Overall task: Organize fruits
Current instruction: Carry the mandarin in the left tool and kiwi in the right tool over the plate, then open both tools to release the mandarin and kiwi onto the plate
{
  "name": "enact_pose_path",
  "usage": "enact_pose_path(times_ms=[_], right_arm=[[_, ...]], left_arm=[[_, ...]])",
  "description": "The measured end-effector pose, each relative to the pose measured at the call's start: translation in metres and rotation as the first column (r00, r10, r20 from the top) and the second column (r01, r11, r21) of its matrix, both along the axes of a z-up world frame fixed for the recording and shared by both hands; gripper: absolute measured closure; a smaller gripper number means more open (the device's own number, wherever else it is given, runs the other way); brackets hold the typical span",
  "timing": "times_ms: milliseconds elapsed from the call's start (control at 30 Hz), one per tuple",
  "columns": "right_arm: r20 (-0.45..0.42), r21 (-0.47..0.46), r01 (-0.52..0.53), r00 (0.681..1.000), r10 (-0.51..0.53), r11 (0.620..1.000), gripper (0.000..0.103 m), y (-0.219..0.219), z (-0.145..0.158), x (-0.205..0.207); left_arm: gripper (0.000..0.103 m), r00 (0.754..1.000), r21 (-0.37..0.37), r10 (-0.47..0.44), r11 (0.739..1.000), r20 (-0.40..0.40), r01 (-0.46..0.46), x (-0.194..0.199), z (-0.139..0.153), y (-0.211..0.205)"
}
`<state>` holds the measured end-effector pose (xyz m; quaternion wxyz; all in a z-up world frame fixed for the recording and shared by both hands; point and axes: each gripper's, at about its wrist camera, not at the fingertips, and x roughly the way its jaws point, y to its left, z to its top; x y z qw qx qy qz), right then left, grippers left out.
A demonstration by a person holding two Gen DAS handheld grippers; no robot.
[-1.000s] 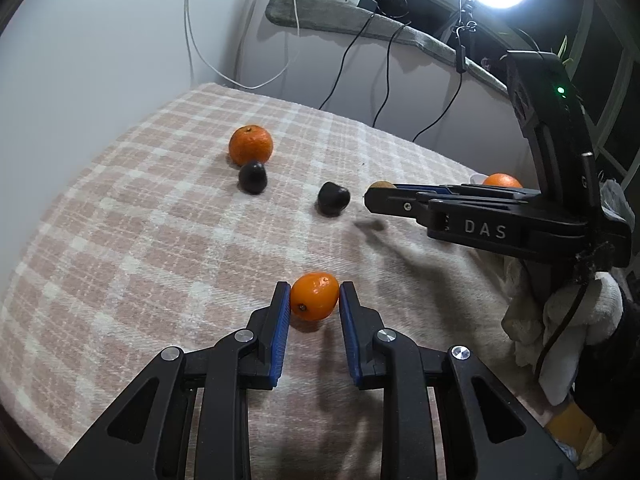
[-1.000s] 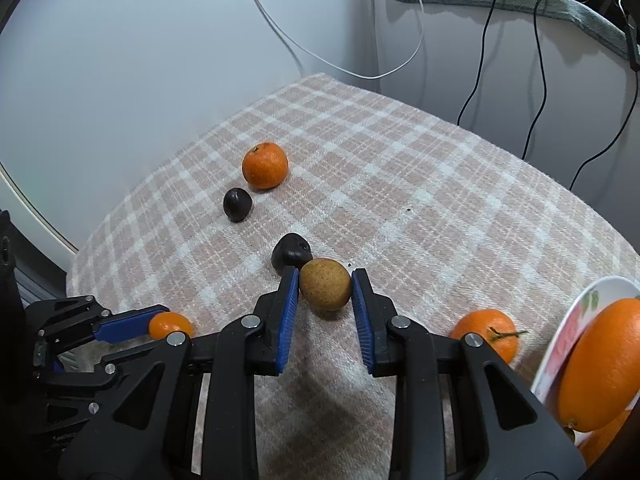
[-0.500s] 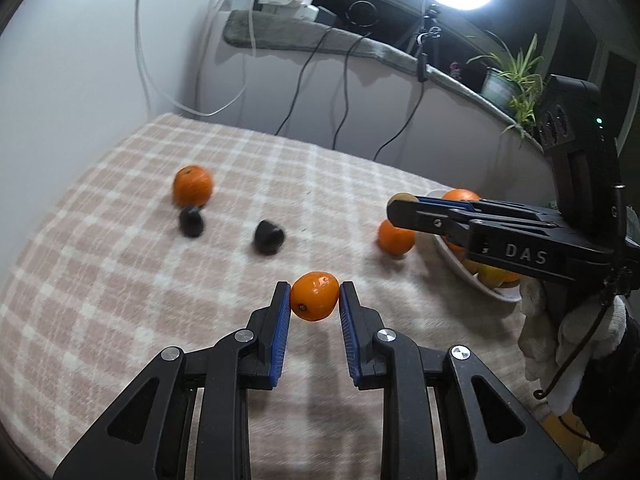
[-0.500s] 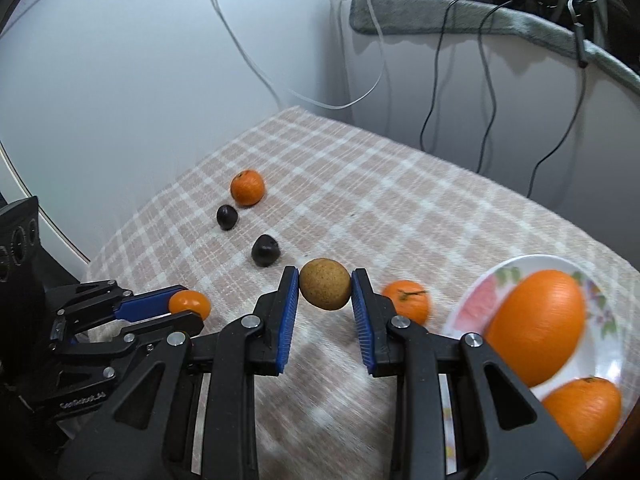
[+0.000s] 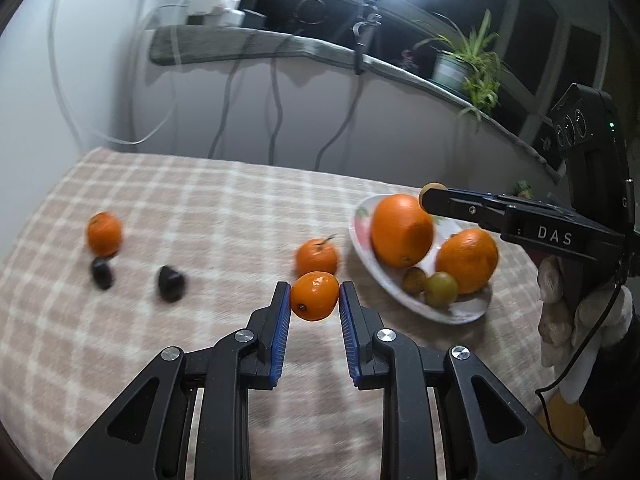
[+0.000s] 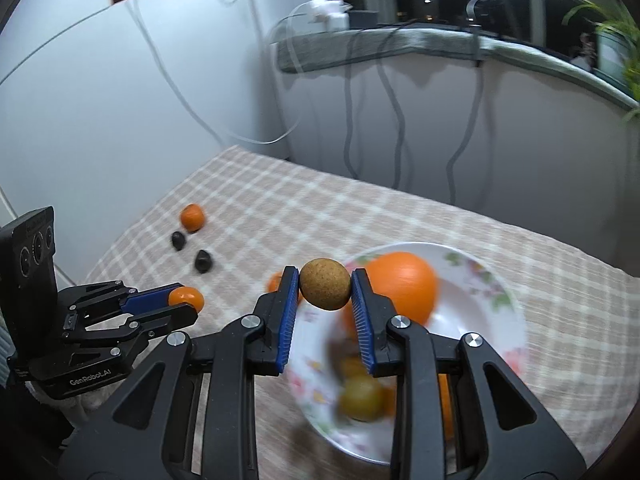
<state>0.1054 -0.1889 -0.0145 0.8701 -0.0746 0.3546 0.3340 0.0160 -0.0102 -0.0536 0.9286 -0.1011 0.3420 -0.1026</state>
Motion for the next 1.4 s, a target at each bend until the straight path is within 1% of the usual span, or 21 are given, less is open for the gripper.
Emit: enact_pose_path(times_ms=[267,467,833,1400], right_arm=[[0.003,0.007,0.092,0.996,-0.092,0.996,0.075,-0.046,0.004,0.014],[-0.023,0.023,0.133,0.991,-0.132,0.991,0.075,-0.068,0.001,0.027],[-0.088,0.031,0.131,0.988,-0.128,0.991,0.075,-0.071,-0.012,0.045],[-0.11,0.031,0.144,0.984,-0.14,0.989,0.075,-0.069,-0.014,0.05]], left_arm=[[0.08,0.996,0.014,-0.085,0.996,0.01,0.085,0.019,0.004,-0.034],[0.08,0.992,0.021,-0.123,0.992,0.0,0.123,0.03,0.002,-0.052],[0.08,0.988,0.028,-0.154,0.988,-0.018,0.154,0.041,-0.003,-0.069],[0.08,0.986,0.027,-0.164,0.986,-0.019,0.164,0.043,-0.003,-0.074]])
